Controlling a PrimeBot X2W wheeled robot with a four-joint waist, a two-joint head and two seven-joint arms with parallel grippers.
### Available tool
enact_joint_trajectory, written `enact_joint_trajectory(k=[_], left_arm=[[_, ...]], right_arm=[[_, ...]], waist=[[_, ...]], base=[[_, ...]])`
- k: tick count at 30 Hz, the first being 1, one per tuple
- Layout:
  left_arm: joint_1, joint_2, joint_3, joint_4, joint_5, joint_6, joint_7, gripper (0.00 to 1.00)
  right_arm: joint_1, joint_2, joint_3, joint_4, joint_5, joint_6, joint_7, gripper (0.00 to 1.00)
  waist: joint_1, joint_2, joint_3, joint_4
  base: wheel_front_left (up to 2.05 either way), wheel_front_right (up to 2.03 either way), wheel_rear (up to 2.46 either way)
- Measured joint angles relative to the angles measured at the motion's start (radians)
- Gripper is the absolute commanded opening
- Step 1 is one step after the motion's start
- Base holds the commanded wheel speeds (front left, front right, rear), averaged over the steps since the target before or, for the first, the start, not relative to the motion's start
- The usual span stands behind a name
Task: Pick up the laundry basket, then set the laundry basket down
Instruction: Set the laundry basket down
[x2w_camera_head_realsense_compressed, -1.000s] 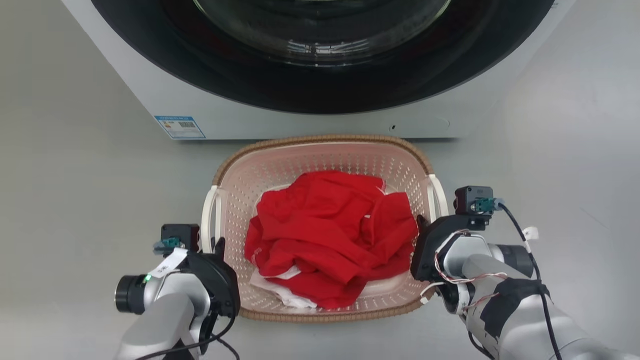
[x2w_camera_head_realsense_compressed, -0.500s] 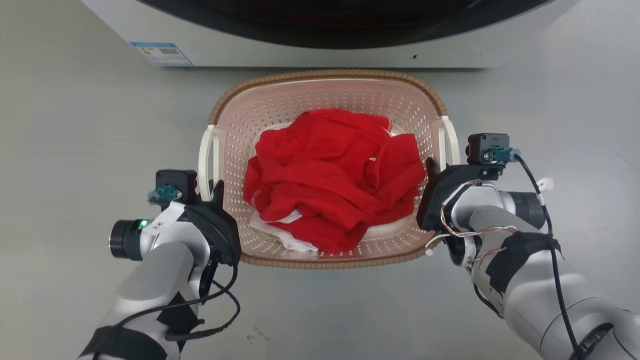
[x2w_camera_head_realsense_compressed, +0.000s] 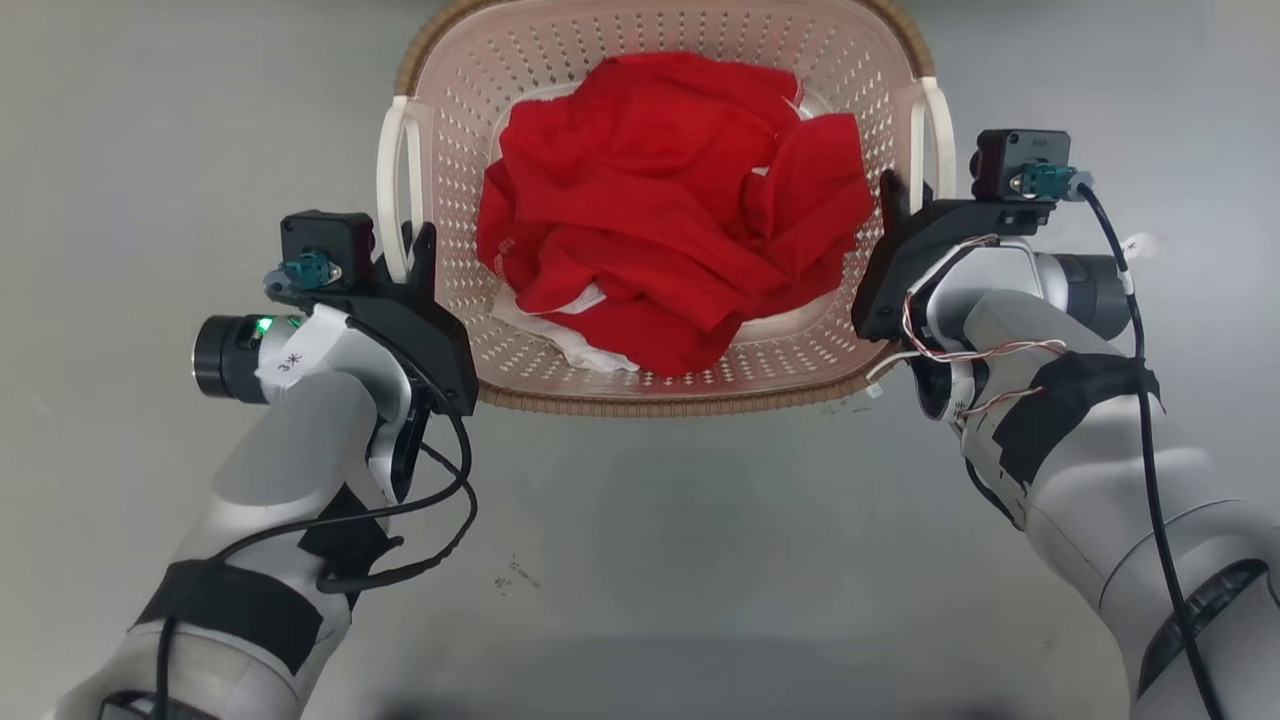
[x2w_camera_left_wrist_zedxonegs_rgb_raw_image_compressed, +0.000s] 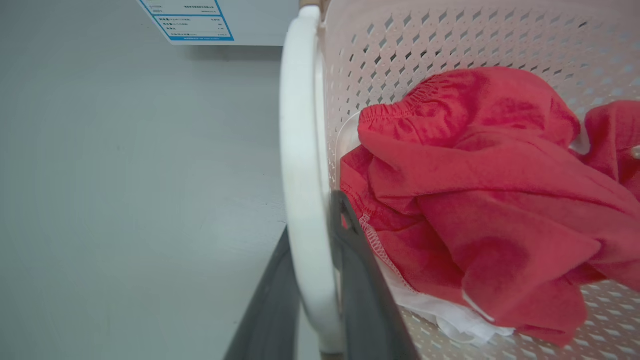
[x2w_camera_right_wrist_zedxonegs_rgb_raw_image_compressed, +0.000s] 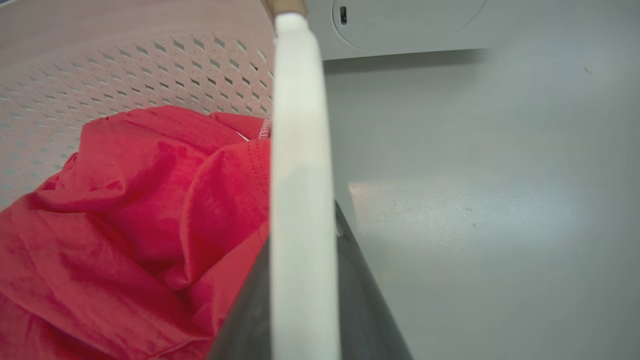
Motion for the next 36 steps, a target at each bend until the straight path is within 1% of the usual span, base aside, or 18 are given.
enact_joint_trajectory(k=[5,10,26,27,28,29,30,31,36], left_arm=[[-0.019,0.0,-0.001,0.002,0.014,0.0,-0.007,0.0],[-0.033,0.001,-0.001,0.005,0.023,0.0,-0.016,0.0],[-0.081,0.009,-0.003,0.016,0.04,0.0,-0.042,0.0],[-0.083,0.009,-0.003,0.018,0.04,0.0,-0.042,0.0],[-0.085,0.009,-0.003,0.019,0.04,0.0,-0.042,0.15],[-0.088,0.009,-0.002,0.021,0.04,0.0,-0.043,0.38],[-0.093,0.009,-0.002,0.022,0.041,0.001,-0.045,0.8],[-0.095,0.008,-0.003,0.022,0.045,0.002,-0.046,1.0],[-0.094,0.004,0.001,0.03,0.048,0.004,-0.051,1.0]], right_arm=[[-0.016,-0.001,0.0,0.008,0.0,0.0,-0.014,0.0],[-0.022,0.0,0.001,0.009,-0.003,0.0,-0.027,0.0],[-0.046,0.0,0.007,0.004,-0.003,0.001,-0.054,0.0],[-0.046,0.0,0.008,0.004,-0.003,0.001,-0.057,0.16],[-0.047,0.0,0.008,0.004,-0.003,0.001,-0.061,0.48],[-0.047,0.0,0.011,0.005,-0.003,0.001,-0.061,1.0],[-0.047,0.0,0.012,0.006,-0.003,0.001,-0.063,1.0],[-0.047,0.002,0.012,0.007,-0.003,0.002,-0.065,1.0],[-0.047,0.014,0.011,0.02,-0.004,0.006,-0.081,1.0]], waist=[[0.0,0.0001,0.056,0.006],[-0.0001,-0.0001,0.084,0.011],[-0.0002,-0.0003,0.142,0.012],[-0.0002,-0.0003,0.143,0.013],[-0.0003,-0.0003,0.144,0.013],[-0.0004,-0.0003,0.145,0.013],[-0.0003,-0.0003,0.146,0.013],[-0.0003,-0.0003,0.145,0.014],[-0.0004,-0.0003,0.131,0.015]], base=[[0.0,0.0,0.0],[0.0,0.0,0.0],[0.0,0.0,0.0],[0.0,0.0,0.0],[0.0,0.0,0.0],[0.0,0.0,0.0],[0.0,0.0,0.0],[0.0,0.0,0.0],[0.0,0.0,0.0]])
